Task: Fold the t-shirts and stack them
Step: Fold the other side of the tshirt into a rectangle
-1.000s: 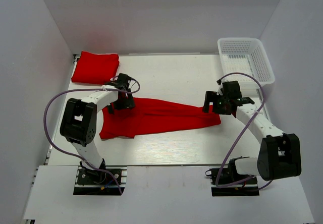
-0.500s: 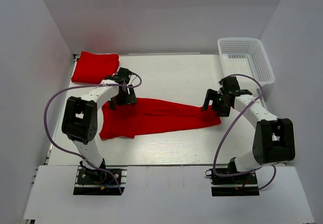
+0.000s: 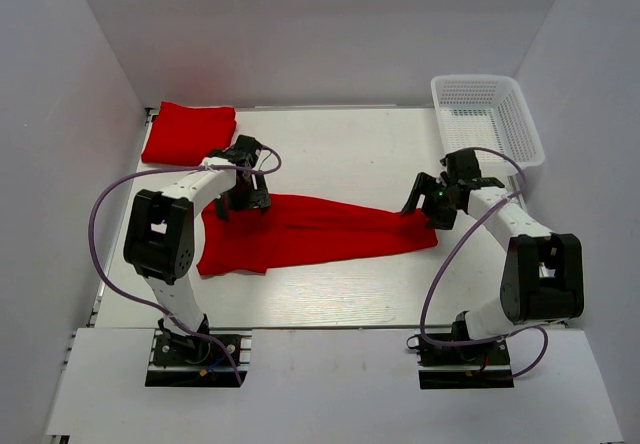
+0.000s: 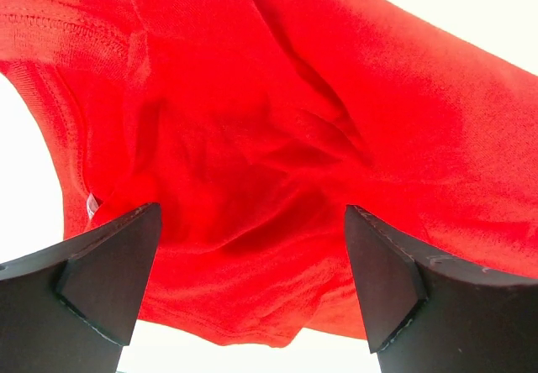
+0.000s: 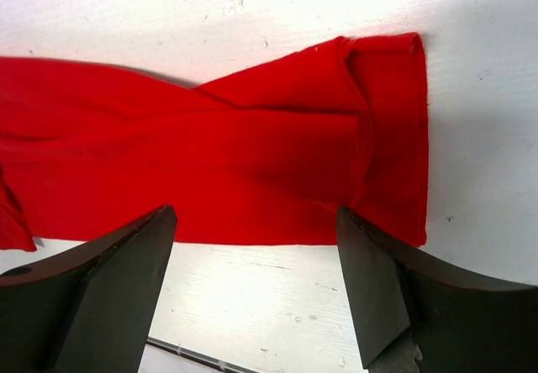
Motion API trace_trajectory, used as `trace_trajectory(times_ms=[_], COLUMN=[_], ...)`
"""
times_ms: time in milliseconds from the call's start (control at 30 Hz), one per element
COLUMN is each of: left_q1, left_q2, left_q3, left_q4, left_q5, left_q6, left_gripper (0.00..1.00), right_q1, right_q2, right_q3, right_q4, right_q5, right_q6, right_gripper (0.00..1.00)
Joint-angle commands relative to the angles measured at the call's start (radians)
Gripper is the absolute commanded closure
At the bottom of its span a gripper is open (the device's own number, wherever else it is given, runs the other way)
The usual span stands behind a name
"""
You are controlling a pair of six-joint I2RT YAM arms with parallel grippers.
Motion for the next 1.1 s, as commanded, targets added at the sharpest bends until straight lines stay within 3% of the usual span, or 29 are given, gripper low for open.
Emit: trace_trajectory(times_ms=[0, 367, 467, 967, 1067], left_q1=[0.004, 0.004, 0.004, 0.004, 0.004], left_q2=[-0.017, -0.044, -0.044, -0.072, -0.072], left_q3=[0.034, 0.015, 0.006, -0.012, -0.021], left_q4=[-0.002, -0.002, 0.008, 0.026, 0.035], left_q5=[0.0, 0.0, 0.0, 0.009, 0.018], left_q6=[0.009, 0.009, 0.009, -0.001, -0.001], left_gripper=[0.0, 0.0, 0.0, 0.0, 0.0], right_q1=[-0.011, -0.02, -0.023, -0.028, -0.029], right_q2=[0.011, 0.018, 0.018, 0.071, 0.077], right_q3=[-0.002, -0.021, -0.03, -0.041, -0.031], right_q4=[0.027, 0.049, 0.061, 0.11, 0.119], right_q5=[-0.023, -0.034, -0.029, 0.002, 0.006], right_q6=[0.011, 0.004, 0.007, 0.042, 0.045], right_gripper=[0.18, 0.27, 0.37, 0.34, 0.4])
